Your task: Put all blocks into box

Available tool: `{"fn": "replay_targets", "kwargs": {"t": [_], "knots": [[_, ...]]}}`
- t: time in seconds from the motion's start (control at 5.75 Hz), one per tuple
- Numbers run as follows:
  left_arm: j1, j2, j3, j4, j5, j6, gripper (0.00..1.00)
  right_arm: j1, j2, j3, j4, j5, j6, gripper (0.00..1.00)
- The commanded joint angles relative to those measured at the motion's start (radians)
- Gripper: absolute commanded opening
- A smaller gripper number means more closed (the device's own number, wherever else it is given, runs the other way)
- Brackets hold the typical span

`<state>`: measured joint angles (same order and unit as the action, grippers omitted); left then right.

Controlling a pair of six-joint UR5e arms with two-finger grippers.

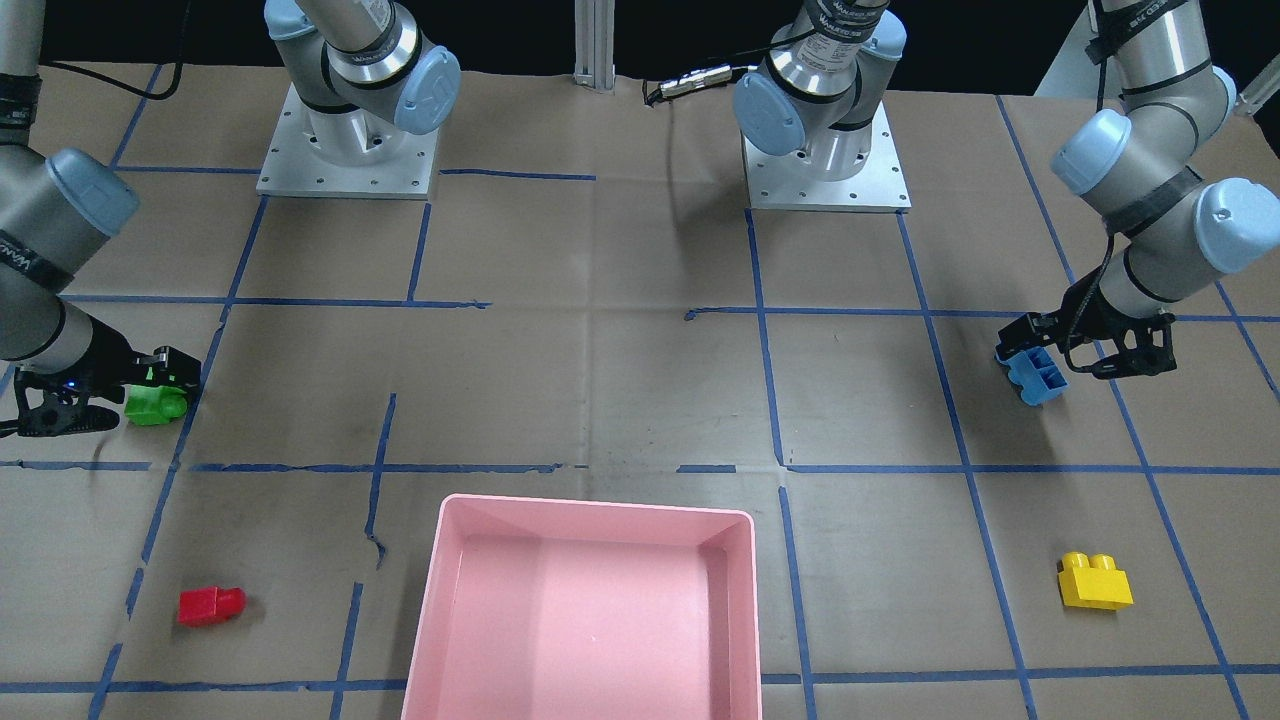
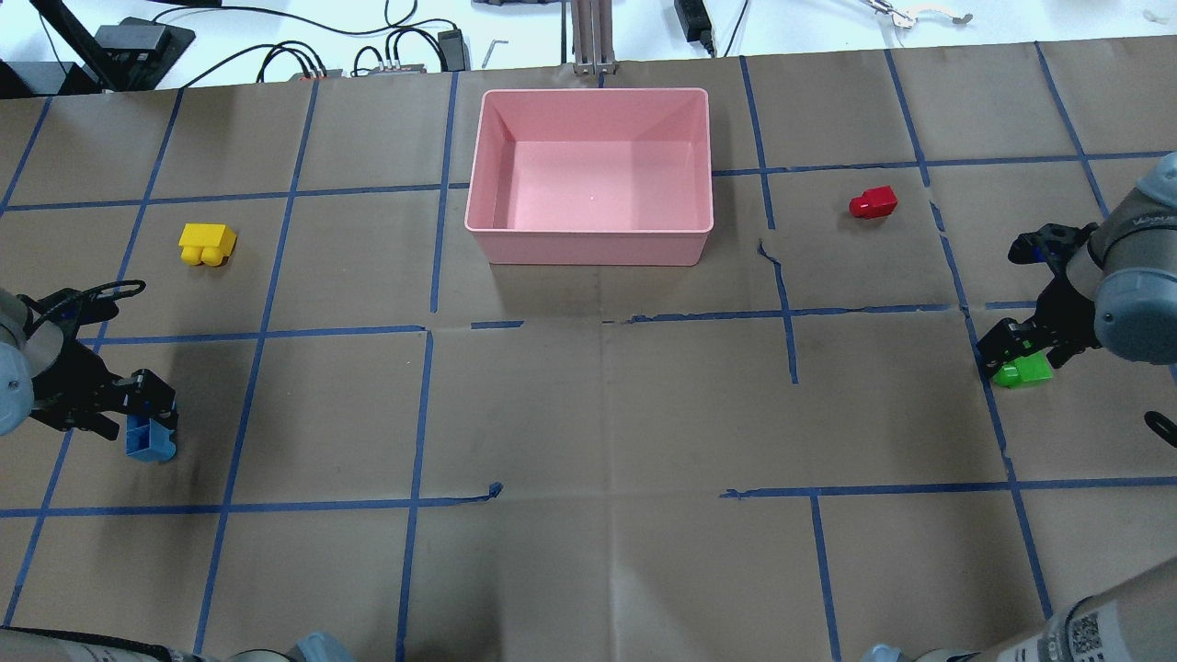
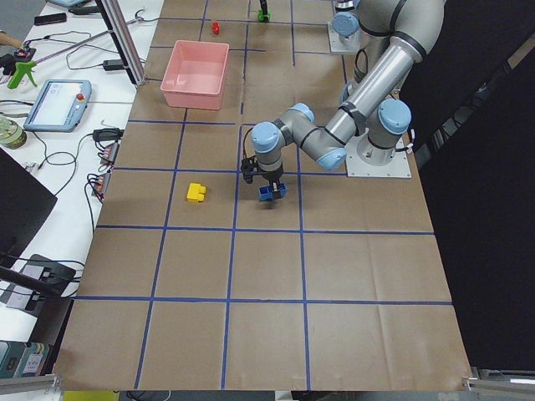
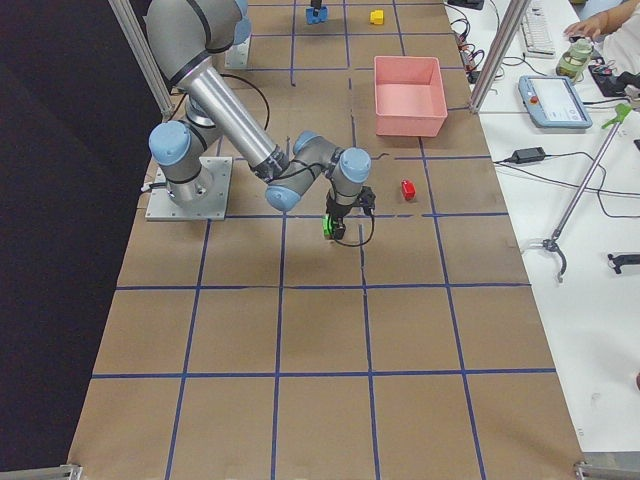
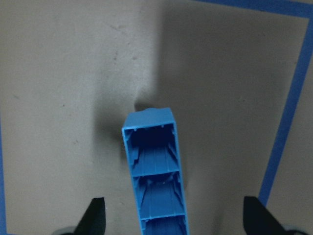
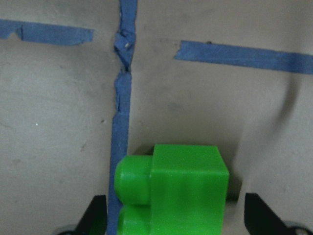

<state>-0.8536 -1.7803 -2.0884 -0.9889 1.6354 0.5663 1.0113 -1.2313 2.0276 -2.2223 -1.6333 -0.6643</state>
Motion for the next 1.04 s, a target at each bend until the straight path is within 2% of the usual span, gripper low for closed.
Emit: {"fn": "replay_targets", "kwargs": {"t": [0.0, 0.17, 0.35, 0.52, 0.7, 0.87], "knots": [[0.001, -0.01, 0.008, 0.001, 0.001, 0.003, 0.11, 0.001, -0.003, -0.004, 0.003, 0.001, 0.008, 0.73], [0.001, -0.008, 0.013, 0.003, 0.001, 0.0, 0.0, 0.001, -0.01, -0.004, 0.006, 0.0, 0.009, 0.58], [-0.004, 0.001, 0.025, 0.006, -0.002, -0.002, 0.0, 0.001, -0.011, -0.009, 0.006, -0.006, 0.009, 0.5], [-0.046, -0.011, 0.109, -0.034, -0.003, -0.005, 0.0, 0.003, -0.013, -0.012, 0.006, -0.007, 0.009, 0.47], [-0.168, -0.013, 0.248, -0.169, -0.006, -0.049, 0.0, 0.004, -0.019, -0.021, 0.007, -0.005, 0.008, 0.47], [-0.299, -0.03, 0.422, -0.338, -0.015, -0.206, 0.0, 0.012, -0.057, -0.042, 0.021, -0.007, 0.008, 0.48]]}}
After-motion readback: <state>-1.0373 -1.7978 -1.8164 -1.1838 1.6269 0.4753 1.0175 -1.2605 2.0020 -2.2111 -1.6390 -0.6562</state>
